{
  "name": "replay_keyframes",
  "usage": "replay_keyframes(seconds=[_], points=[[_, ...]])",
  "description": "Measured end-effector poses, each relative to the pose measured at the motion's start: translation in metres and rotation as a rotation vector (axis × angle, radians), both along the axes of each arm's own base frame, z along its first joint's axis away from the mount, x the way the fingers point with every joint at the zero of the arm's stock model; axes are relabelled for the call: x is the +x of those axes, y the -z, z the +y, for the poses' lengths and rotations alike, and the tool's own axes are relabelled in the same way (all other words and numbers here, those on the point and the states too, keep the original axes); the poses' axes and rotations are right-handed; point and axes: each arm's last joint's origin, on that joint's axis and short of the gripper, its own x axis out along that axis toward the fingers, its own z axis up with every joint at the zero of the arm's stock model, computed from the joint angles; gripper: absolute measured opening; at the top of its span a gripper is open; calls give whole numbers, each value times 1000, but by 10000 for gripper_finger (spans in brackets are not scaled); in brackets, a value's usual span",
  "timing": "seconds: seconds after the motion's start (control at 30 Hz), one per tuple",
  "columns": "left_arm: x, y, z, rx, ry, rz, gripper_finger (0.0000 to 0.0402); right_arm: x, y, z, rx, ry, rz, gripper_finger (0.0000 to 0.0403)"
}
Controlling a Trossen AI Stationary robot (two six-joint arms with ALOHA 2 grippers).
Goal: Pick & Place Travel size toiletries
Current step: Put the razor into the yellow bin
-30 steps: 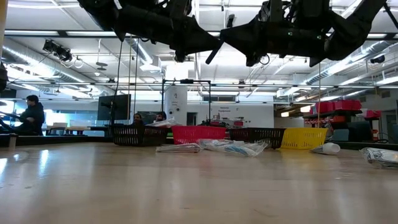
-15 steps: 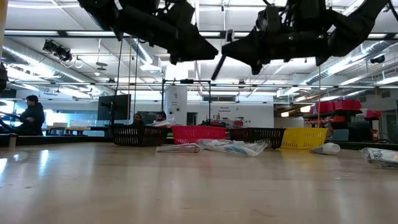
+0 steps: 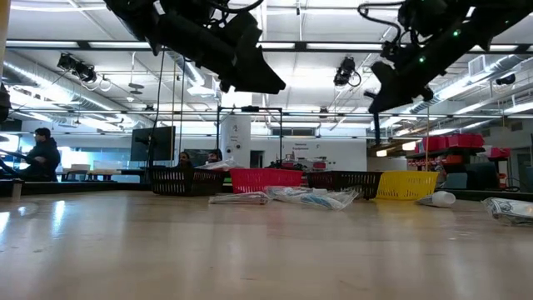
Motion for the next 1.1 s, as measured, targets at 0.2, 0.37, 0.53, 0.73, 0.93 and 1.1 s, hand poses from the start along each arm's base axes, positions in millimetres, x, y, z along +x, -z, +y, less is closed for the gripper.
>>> replay_keyframes(seconds=[0.2, 0.37, 0.53, 0.73, 0.93, 1.1], points=[[0, 0, 1, 3, -3, -1, 155, -10, 10, -23, 135, 55, 100, 43], [0, 0, 1, -4, -5, -3, 153, -13, 28, -41, 254, 59, 157, 43], [0, 0, 1, -6, -6, -4, 153, -11, 45, -54, 311, 66, 236, 44], [0, 0, 1, -7, -6, -4, 153, -10, 62, -63, 385, 66, 287, 44], [0, 0, 1, -7, -6, -4, 153, -11, 68, -68, 418, 55, 297, 45], [0, 0, 1, -7, -6, -3, 153, -13, 70, -71, 415, 52, 307, 59]])
